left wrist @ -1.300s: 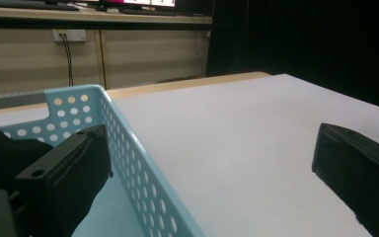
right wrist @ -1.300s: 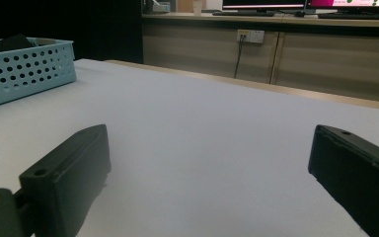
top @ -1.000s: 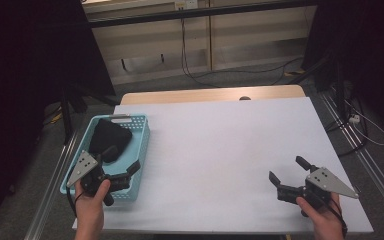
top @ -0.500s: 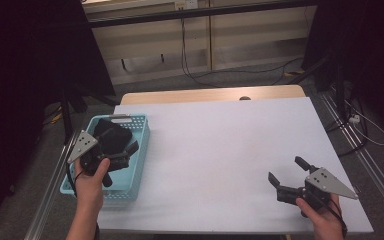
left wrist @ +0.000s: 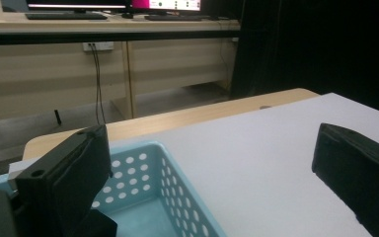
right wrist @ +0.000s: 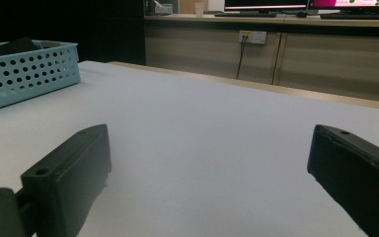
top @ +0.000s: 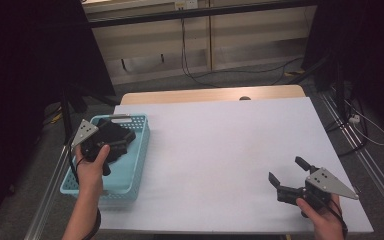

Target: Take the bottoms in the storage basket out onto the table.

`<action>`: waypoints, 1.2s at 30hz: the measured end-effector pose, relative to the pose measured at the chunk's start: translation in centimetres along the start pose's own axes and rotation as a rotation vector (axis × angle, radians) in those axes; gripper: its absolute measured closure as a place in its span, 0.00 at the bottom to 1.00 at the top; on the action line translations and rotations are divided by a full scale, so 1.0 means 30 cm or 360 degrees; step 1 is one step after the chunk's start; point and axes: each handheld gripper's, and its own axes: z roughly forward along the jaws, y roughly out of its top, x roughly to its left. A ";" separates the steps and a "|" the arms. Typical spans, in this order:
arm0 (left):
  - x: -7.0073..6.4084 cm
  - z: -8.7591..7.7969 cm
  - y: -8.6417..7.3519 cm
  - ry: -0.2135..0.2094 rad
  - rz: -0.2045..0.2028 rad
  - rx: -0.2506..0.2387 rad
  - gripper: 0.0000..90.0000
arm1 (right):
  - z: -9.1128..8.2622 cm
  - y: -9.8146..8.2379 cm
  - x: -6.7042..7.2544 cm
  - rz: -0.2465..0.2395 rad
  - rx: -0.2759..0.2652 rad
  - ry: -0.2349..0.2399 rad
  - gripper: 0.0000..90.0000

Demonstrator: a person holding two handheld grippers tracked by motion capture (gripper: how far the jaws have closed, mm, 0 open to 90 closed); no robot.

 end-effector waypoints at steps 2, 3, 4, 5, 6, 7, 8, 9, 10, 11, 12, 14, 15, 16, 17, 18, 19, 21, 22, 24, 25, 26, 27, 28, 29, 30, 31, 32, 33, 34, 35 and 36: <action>0.013 0.012 -0.003 0.0005 -0.0009 0.0007 0.02 | -0.002 0.000 0.000 0.0001 -0.0001 0.0000 0.02; 0.020 0.019 -0.005 0.0012 -0.0011 0.0009 0.02 | -0.002 0.000 -0.001 0.0000 -0.0002 0.0000 0.02; 0.020 0.019 -0.005 0.0012 -0.0011 0.0009 0.02 | -0.003 -0.001 -0.001 0.0000 -0.0001 -0.0001 0.02; 0.030 0.033 -0.010 0.0017 0.0001 0.0030 0.02 | -0.003 -0.001 -0.001 0.0001 -0.0001 -0.0001 0.02; 0.036 0.039 -0.012 0.0024 0.0005 0.0035 0.02 | -0.003 -0.001 -0.001 0.0000 0.0000 -0.0002 0.02; 0.042 0.045 -0.014 0.0024 0.0004 0.0047 0.02 | -0.003 -0.001 -0.001 0.0000 0.0000 -0.0002 0.02; 0.047 0.050 -0.015 0.0034 0.0005 0.0054 0.02 | -0.003 -0.001 -0.001 0.0000 -0.0001 -0.0002 0.02; 0.053 0.055 -0.016 0.0040 0.0011 0.0063 0.02 | -0.004 -0.001 -0.001 -0.0001 -0.0002 -0.0002 0.02; 0.053 0.055 -0.016 0.0040 0.0011 0.0063 0.02 | -0.005 -0.001 -0.001 -0.0001 -0.0002 -0.0003 0.02; 0.064 0.063 -0.020 0.0057 0.0012 0.0091 0.02 | -0.005 -0.001 0.000 0.0002 -0.0003 -0.0001 0.02; 0.069 0.067 -0.023 0.0064 0.0015 0.0109 0.02 | -0.005 -0.001 0.000 0.0002 -0.0003 0.0000 0.02; 0.078 0.074 -0.030 0.0073 -0.0002 0.0122 0.02 | -0.005 -0.001 0.000 -0.0005 -0.0001 0.0002 0.02; 0.083 0.076 -0.033 0.0080 -0.0004 0.0129 0.02 | -0.005 -0.001 0.000 -0.0005 -0.0001 0.0003 0.02; 0.083 0.076 -0.033 0.0080 -0.0004 0.0129 0.02 | -0.005 -0.001 0.000 -0.0005 -0.0001 0.0003 0.02; 0.095 0.082 -0.040 0.0097 -0.0012 0.0134 0.02 | -0.004 -0.001 0.002 -0.0006 -0.0001 0.0007 0.02; 0.102 0.084 -0.043 0.0113 -0.0011 0.0141 0.02 | -0.004 -0.001 0.002 -0.0006 -0.0001 0.0008 0.02; 0.110 0.087 -0.047 0.0121 -0.0021 0.0145 0.02 | -0.003 -0.001 0.003 -0.0007 -0.0001 0.0008 0.02; 0.127 0.093 -0.054 0.0156 -0.0016 0.0166 0.02 | -0.004 -0.001 0.004 -0.0002 -0.0001 0.0008 0.02; 0.127 0.093 -0.054 0.0156 -0.0016 0.0166 0.02 | -0.004 -0.001 0.004 -0.0002 -0.0001 0.0008 0.02; 0.142 0.098 -0.061 0.0178 -0.0011 0.0189 0.02 | -0.004 0.000 0.005 -0.0003 -0.0001 0.0010 0.02; 0.151 0.101 -0.065 0.0181 -0.0016 0.0189 0.02 | -0.004 0.000 0.005 -0.0003 -0.0001 0.0008 0.02; 0.160 0.102 -0.069 0.0188 -0.0021 0.0194 0.02 | -0.005 -0.001 0.004 -0.0003 -0.0002 0.0006 0.02; 0.173 0.105 -0.074 0.0213 -0.0023 0.0214 0.02 | -0.005 -0.001 0.003 -0.0001 0.0000 0.0006 0.02; 0.173 0.105 -0.074 0.0213 -0.0023 0.0214 0.02 | -0.005 -0.001 0.003 -0.0001 0.0000 0.0006 0.02; 0.187 0.107 -0.077 0.0245 -0.0013 0.0240 0.02 | -0.005 -0.002 0.003 -0.0001 0.0001 0.0005 0.02; 0.187 0.107 -0.077 0.0245 -0.0013 0.0240 0.02 | -0.005 -0.002 0.003 -0.0002 0.0001 0.0005 0.02; 0.203 0.106 -0.080 0.0264 0.0003 0.0255 0.02 | -0.005 -0.001 0.003 -0.0002 0.0000 0.0005 0.02; 0.203 0.106 -0.080 0.0264 0.0003 0.0255 0.02 | -0.005 -0.001 0.003 -0.0002 0.0000 0.0005 0.02; 0.216 0.106 -0.085 0.0288 -0.0010 0.0264 0.02 | -0.005 -0.001 0.004 -0.0002 -0.0001 0.0009 0.02; 0.216 0.106 -0.085 0.0288 -0.0010 0.0264 0.02 | -0.005 -0.001 0.004 -0.0002 -0.0001 0.0009 0.02; 0.229 0.107 -0.092 0.0305 -0.0016 0.0280 0.02 | -0.005 -0.001 0.005 -0.0002 0.0000 0.0010 0.02; 0.229 0.107 -0.092 0.0305 -0.0016 0.0280 0.02 | -0.005 -0.001 0.005 -0.0002 0.0000 0.0010 0.02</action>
